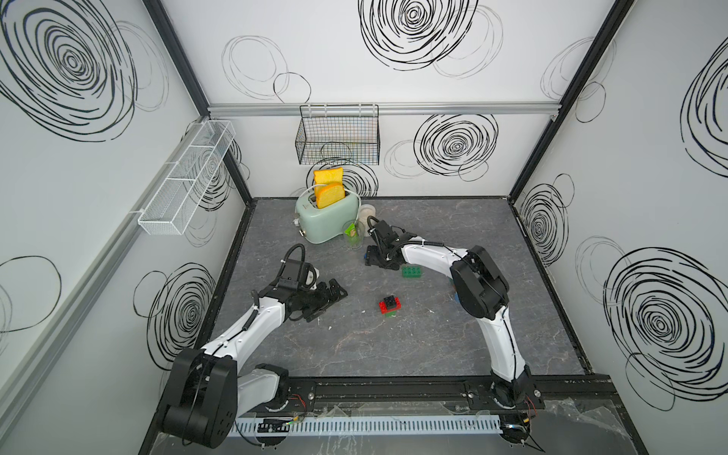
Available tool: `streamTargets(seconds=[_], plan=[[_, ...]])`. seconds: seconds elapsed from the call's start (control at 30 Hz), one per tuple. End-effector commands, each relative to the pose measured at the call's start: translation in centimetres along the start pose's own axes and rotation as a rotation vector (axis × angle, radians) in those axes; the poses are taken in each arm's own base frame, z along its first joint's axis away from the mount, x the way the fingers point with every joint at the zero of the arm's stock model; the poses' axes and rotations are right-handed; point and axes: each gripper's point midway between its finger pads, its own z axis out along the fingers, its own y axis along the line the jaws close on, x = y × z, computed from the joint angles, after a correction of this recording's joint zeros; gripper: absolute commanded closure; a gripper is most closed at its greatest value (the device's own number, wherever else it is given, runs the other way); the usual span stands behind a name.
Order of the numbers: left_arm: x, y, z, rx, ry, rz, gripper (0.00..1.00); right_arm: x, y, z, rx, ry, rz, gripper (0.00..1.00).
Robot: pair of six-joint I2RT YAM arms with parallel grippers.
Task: Assemble the letter f with lego
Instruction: Pick up the lego brick from the center of the board.
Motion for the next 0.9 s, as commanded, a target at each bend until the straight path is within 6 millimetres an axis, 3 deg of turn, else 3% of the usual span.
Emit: streamTargets(seconds=[0.0,0.2,0.47,0.67,0.87], plan=[[0.1,1.1,0.3,-0.031,0.005,-0.004,0.01,-0.9,1.2,1.4,-0.028,-0.014,0.039,0.25],[0.1,1.4,0.6,-0.048,0.016,-0.003,0.00,-1.2,2.2,3.4,-0.040,-0.008,0.059,0.26],[0.2,1.6,0.7,-0.058,0.023,0.002,0.00,-1.3,2.6,4.4,-0.033,-0.009,0.055,0.26],[0.2,1.6,0.8,-0.059,0.028,0.001,0.00,-0.5,2.4,5.9,0.002,-0.012,-0.042,0.30],[0.2,1.6,0.7,-0.062,0.026,0.003,0.00,0.7,1.5,6.0,0.076,-0.013,-0.166,0.32]])
